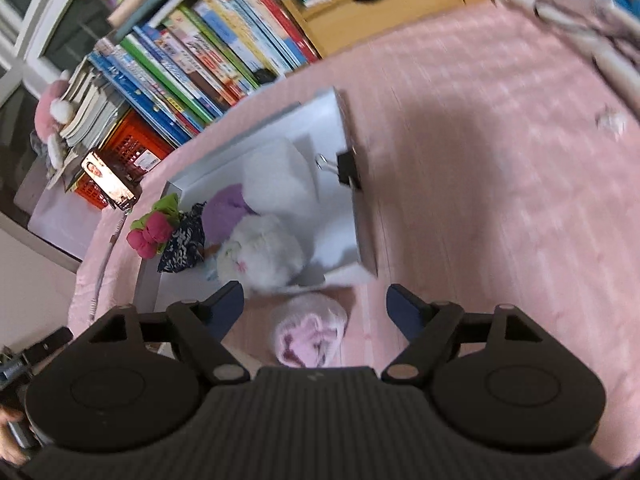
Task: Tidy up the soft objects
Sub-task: 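Move the left tool to the gold sequin bow while the right tool reaches the rolled pink towel, then grasp the gold sequin bow with the left tool while the right tool grasps the pink towel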
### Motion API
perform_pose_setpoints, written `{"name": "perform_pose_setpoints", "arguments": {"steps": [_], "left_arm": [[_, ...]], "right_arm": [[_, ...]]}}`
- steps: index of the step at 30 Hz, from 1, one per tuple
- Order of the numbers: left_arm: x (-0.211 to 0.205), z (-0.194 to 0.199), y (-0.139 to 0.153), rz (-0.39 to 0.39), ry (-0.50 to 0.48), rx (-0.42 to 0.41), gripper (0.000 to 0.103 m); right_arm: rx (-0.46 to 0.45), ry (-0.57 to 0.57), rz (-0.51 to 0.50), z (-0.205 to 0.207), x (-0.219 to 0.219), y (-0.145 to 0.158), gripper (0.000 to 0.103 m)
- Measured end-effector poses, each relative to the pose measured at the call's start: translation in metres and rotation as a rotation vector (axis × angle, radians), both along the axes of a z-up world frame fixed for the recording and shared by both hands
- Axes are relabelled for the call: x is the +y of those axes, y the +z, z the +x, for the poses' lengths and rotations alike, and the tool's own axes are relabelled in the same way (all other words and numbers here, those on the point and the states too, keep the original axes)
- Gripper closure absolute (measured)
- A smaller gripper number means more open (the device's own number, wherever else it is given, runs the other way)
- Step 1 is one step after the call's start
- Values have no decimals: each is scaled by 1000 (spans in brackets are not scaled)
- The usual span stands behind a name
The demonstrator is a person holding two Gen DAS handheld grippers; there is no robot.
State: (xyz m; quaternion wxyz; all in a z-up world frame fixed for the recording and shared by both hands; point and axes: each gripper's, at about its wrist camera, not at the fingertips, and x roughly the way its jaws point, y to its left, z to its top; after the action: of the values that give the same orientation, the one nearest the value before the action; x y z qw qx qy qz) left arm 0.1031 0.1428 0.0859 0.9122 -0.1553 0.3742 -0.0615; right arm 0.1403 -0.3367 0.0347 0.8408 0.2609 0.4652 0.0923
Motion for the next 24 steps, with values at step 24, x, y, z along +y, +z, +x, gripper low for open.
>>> {"name": "perform_pose_setpoints", "arguments": {"steps": [24], "left_arm": [[32,-10,-79,-385,359,132,45]], "right_arm": [[53,-59,155,0,3,-37,36]]}}
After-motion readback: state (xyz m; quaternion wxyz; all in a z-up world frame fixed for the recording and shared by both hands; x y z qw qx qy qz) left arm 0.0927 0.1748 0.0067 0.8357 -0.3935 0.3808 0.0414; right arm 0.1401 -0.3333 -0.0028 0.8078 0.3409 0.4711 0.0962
